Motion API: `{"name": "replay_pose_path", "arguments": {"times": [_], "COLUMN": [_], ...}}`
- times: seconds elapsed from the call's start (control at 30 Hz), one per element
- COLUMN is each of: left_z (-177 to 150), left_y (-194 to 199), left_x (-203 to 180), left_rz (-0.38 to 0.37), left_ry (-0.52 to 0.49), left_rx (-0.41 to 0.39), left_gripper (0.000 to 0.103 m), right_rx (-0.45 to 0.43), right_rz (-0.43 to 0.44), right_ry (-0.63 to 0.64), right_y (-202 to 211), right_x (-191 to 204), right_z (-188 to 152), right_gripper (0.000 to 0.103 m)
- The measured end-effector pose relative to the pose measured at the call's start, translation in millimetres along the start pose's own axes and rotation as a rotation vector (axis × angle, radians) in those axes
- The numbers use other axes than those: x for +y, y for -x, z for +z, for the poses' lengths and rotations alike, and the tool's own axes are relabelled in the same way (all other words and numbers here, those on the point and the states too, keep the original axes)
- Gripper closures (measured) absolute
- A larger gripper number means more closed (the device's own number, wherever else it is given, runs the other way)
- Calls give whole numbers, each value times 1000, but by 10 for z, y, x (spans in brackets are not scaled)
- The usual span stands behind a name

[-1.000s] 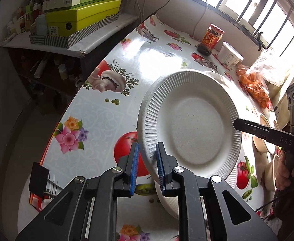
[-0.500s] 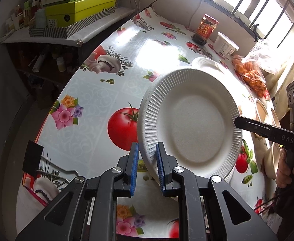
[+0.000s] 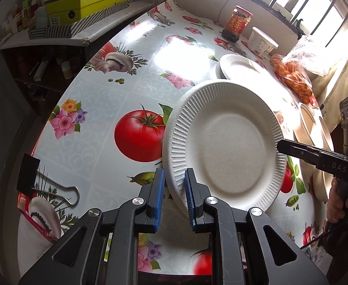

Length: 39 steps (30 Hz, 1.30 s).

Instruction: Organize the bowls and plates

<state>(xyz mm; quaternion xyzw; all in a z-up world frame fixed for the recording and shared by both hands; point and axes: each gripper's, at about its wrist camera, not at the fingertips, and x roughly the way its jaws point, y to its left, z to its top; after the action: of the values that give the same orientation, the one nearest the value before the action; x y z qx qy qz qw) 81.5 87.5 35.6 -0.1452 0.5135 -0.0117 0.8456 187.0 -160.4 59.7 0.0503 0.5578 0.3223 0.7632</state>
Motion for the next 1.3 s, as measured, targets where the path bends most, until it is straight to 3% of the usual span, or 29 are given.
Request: {"name": "replay_pose_path", "arguments": {"times": [1.3], "left_z": [-13], "left_y": [-144], "left_x": [7], "left_rz": [12], "left_ry": [3], "left_rx": [33], "left_gripper": [84], "right_rx": [-2], "right_rz": [-99], "right_ry": [61], "right_y": [-107], "right_x": [51], "right_z": [-80], "right_gripper": [82]}}
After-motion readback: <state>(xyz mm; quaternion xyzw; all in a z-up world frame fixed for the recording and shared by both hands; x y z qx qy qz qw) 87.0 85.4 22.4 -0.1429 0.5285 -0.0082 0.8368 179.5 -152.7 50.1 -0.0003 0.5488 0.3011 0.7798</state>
